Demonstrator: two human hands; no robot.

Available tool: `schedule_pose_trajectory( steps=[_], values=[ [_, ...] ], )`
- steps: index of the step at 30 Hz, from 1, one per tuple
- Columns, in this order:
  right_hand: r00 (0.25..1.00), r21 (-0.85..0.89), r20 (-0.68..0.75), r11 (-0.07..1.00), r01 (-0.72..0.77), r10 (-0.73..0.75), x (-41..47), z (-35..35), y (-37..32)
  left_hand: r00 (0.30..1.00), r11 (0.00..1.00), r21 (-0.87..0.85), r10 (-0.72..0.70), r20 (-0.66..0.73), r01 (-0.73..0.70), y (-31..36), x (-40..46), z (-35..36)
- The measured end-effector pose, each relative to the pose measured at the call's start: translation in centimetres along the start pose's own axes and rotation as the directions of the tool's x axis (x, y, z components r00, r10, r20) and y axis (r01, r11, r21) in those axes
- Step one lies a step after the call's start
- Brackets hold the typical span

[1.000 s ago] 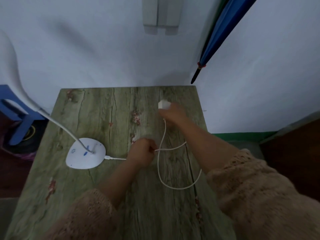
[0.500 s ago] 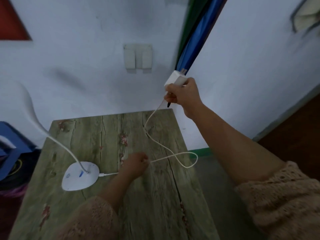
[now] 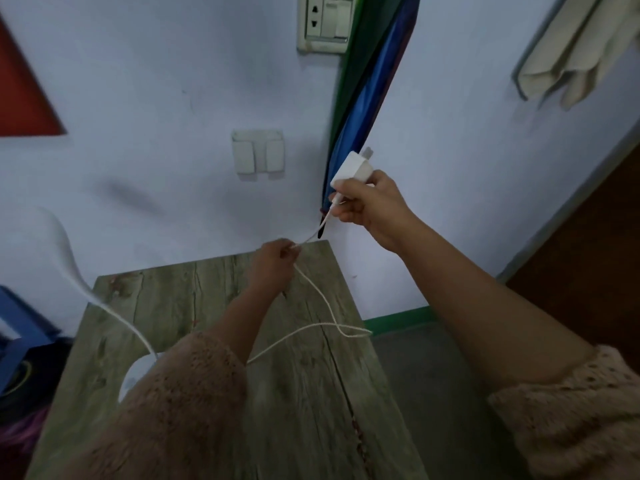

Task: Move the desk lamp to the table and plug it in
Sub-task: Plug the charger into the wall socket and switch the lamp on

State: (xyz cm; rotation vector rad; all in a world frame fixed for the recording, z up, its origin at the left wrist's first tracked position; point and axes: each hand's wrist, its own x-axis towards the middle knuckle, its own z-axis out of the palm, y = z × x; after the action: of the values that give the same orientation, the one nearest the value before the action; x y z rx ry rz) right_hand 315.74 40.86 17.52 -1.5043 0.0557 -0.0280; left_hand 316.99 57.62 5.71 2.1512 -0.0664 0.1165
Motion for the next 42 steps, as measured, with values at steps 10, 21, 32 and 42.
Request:
schedule_pose_trajectory(
  steps=[10,21,32,42],
  values=[
    [0.998,0.107,-0.064,0.994,0.029,-0.022,0.0,-1.8,-2.9,0.923,0.911,-0.341,0.317,0.216,-0.233,7.8,4.1,-8.1],
    [0.968,0.445,-0.037,0.864,0.237,-0.247,1.7,2.4,-7.3,0.904,0.959,-0.096,0.284,0.319,-0.267,11.0,5.7,-10.4],
    [0.973,0.352,0.152,0.929,0.113,-0.176,4.8,2.4,-12.6,0.952,0.959,0.048,0.284,-0.113,-0.281,11.0,8.6,-11.1],
    [0.947,-0.152,-0.016,0.937,0.313,-0.319,8.7,3.3,-14.1,0.934,0.92,0.158,0.356,0.041,-0.357,11.8,10.8,-9.2]
  ],
)
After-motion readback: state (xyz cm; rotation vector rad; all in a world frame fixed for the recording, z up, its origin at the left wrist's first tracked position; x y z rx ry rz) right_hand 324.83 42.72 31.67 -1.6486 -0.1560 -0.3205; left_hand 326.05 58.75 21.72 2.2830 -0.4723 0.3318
